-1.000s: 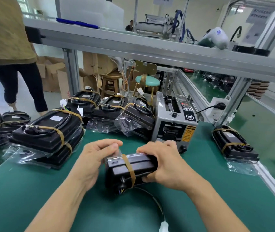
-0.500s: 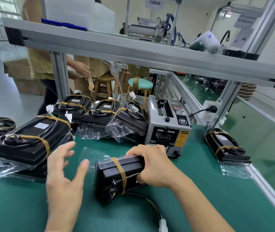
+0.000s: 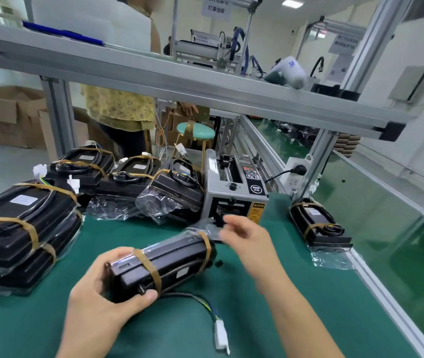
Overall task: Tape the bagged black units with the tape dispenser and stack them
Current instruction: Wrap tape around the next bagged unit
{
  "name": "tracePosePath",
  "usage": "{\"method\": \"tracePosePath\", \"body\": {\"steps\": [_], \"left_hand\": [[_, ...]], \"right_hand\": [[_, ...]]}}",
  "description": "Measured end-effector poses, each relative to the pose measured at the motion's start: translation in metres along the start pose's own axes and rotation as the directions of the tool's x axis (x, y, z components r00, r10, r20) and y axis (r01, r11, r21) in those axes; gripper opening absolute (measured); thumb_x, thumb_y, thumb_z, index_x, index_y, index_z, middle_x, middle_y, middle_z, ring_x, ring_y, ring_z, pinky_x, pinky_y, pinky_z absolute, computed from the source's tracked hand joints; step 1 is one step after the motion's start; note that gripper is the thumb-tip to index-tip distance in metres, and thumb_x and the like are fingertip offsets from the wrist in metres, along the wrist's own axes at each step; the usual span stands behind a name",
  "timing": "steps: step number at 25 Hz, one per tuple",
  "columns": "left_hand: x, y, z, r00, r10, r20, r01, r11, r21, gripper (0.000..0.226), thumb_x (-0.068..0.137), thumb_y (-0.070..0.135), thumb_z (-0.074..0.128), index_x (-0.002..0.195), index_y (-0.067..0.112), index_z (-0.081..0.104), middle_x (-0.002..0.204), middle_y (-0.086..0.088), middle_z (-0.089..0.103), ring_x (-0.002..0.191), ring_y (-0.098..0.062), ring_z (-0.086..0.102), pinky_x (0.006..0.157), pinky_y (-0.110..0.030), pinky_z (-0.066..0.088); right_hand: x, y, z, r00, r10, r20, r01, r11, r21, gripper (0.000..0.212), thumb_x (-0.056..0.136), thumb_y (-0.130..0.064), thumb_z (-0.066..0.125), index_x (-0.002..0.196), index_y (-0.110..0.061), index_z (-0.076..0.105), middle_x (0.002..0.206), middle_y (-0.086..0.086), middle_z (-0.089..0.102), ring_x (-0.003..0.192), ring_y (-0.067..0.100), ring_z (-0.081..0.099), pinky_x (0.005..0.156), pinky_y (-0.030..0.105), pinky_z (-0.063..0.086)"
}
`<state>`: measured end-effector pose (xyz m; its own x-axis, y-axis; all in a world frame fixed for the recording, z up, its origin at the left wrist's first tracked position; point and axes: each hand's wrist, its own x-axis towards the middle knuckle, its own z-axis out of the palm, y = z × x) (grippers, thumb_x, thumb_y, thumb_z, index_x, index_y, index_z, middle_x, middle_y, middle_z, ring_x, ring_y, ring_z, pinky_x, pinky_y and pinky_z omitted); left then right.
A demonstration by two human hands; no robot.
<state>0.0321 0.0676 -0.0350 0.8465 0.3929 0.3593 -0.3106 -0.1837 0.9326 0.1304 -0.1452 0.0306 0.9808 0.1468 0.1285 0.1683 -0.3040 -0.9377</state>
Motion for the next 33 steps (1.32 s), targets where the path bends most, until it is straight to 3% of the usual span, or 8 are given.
{"method": "tracePosePath", "body": {"steps": [3, 16, 19, 21, 23, 25, 28, 33], "left_hand": [[-0.002, -0.004, 0.002, 1.000, 0.014, -0.016, -0.013, 0.997, 0.078, 0.081, 0.035, -0.004, 0.094, 0.096, 0.040, 0.065, 0.093, 0.016, 0.071, 0.083, 0.004, 0.065, 0.079, -0.003, 0.045], [-0.009, 0.000, 0.005, 0.999, 0.016, -0.030, -0.012, 0.993, 0.119, 0.078, 0.043, -0.007, 0.090, 0.098, 0.043, 0.063, 0.092, 0.019, 0.069, 0.083, 0.003, 0.063, 0.075, 0.002, 0.041], [-0.012, 0.006, 0.006, 1.000, -0.004, -0.028, 0.007, 0.994, 0.109, 0.078, 0.044, -0.007, 0.089, 0.095, 0.045, 0.063, 0.092, 0.020, 0.069, 0.082, 0.004, 0.063, 0.074, 0.002, 0.040], [-0.015, 0.010, 0.008, 0.999, -0.003, -0.044, 0.008, 0.992, 0.123, 0.078, 0.044, -0.008, 0.089, 0.093, 0.047, 0.062, 0.090, 0.022, 0.068, 0.081, 0.006, 0.063, 0.072, 0.004, 0.039], [-0.018, 0.014, 0.013, 0.997, -0.018, -0.075, 0.026, 0.993, 0.117, 0.078, 0.045, -0.007, 0.089, 0.092, 0.049, 0.063, 0.089, 0.023, 0.069, 0.080, 0.006, 0.063, 0.071, 0.004, 0.039], [-0.021, 0.015, 0.019, 0.994, -0.044, -0.103, 0.055, 0.994, 0.100, 0.076, 0.046, -0.006, 0.089, 0.095, 0.047, 0.064, 0.090, 0.021, 0.069, 0.081, 0.004, 0.064, 0.071, 0.001, 0.041], [-0.028, 0.018, 0.023, 0.989, -0.040, -0.144, 0.057, 0.992, 0.113, 0.072, 0.047, -0.004, 0.089, 0.100, 0.039, 0.064, 0.093, 0.021, 0.069, 0.083, 0.003, 0.065, 0.074, -0.002, 0.043], [-0.034, 0.023, 0.028, 0.988, -0.019, -0.150, 0.040, 0.989, 0.139, 0.067, 0.050, -0.002, 0.088, 0.100, 0.035, 0.064, 0.094, 0.014, 0.070, 0.087, -0.002, 0.065, 0.078, -0.010, 0.046]], "right_hand": [[0.020, 0.018, 0.000, 0.919, 0.255, -0.301, -0.220, 0.965, 0.144, 0.026, 0.089, -0.015, 0.061, 0.065, -0.024, 0.065, 0.066, -0.005, 0.057, 0.068, 0.015, 0.048, 0.062, 0.022, 0.042], [0.069, 0.015, 0.030, 0.696, 0.522, -0.493, -0.302, 0.836, 0.458, 0.020, 0.079, -0.013, 0.075, 0.065, -0.020, 0.063, 0.073, -0.004, 0.063, 0.076, 0.018, 0.060, 0.074, 0.033, 0.050], [0.063, 0.007, 0.028, 0.684, 0.609, -0.402, -0.314, 0.742, 0.592, 0.024, 0.082, -0.011, 0.072, 0.066, -0.015, 0.055, 0.067, -0.001, 0.054, 0.065, 0.018, 0.049, 0.061, 0.029, 0.044], [0.042, -0.003, 0.020, 0.751, 0.618, -0.234, -0.324, 0.653, 0.684, 0.025, 0.086, -0.015, 0.069, 0.068, -0.017, 0.051, 0.065, -0.003, 0.045, 0.055, 0.011, 0.038, 0.049, 0.021, 0.034], [0.008, -0.017, 0.017, 0.883, 0.465, -0.071, -0.321, 0.706, 0.631, 0.011, 0.083, -0.026, 0.071, 0.078, -0.021, 0.062, 0.079, -0.009, 0.059, 0.067, 0.003, 0.051, 0.064, 0.018, 0.035], [-0.030, -0.035, 0.024, 0.965, 0.233, 0.118, -0.261, 0.839, 0.477, 0.023, 0.068, -0.039, 0.077, 0.085, -0.025, 0.073, 0.115, -0.024, 0.061, 0.101, -0.013, 0.055, 0.083, 0.019, 0.031], [-0.071, -0.048, 0.045, 0.967, 0.049, 0.249, -0.133, 0.933, 0.334, 0.009, 0.068, -0.029, 0.082, 0.070, -0.022, 0.076, 0.137, -0.035, 0.040, 0.125, -0.022, 0.034, 0.099, 0.018, 0.032], [-0.081, -0.045, 0.056, 0.971, 0.081, 0.223, -0.132, 0.965, 0.224, 0.020, 0.080, -0.016, 0.073, 0.062, -0.024, 0.073, 0.145, -0.031, 0.034, 0.141, -0.005, 0.019, 0.119, 0.039, 0.017]]}}
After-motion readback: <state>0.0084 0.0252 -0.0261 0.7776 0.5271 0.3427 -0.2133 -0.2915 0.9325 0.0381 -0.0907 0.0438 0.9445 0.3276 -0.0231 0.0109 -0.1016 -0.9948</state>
